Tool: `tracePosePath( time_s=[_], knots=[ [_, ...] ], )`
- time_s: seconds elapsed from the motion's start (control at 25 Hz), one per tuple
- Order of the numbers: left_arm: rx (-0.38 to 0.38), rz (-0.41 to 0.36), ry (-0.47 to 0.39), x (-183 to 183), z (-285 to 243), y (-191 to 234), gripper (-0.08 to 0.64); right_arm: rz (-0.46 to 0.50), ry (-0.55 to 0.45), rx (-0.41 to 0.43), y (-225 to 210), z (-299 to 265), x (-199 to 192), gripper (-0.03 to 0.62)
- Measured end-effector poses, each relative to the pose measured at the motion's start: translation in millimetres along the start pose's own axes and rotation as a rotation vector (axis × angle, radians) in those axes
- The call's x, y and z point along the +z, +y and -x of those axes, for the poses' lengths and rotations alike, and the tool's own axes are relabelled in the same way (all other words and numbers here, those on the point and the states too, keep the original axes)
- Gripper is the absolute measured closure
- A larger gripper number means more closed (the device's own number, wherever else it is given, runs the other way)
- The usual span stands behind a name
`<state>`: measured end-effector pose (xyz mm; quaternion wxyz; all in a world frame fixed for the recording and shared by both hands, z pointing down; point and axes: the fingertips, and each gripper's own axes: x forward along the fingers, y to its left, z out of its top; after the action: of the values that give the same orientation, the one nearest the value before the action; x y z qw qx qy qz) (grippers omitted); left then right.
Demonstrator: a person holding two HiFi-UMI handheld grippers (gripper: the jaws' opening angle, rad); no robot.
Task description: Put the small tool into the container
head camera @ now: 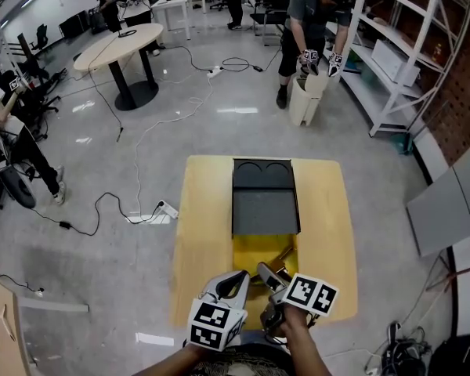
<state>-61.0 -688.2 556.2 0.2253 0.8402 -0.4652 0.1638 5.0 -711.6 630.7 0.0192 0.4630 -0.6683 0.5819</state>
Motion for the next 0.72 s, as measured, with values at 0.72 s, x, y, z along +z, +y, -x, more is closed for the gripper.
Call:
tracePosePath(
  time_s=[0.72],
  knots=[
    [-0.031,-0.037,-0.059,2.9,64.1,-48.4,0.551,0.318,-0.122,0.136,65.8,87.7,-39.5,0.462]
  ],
)
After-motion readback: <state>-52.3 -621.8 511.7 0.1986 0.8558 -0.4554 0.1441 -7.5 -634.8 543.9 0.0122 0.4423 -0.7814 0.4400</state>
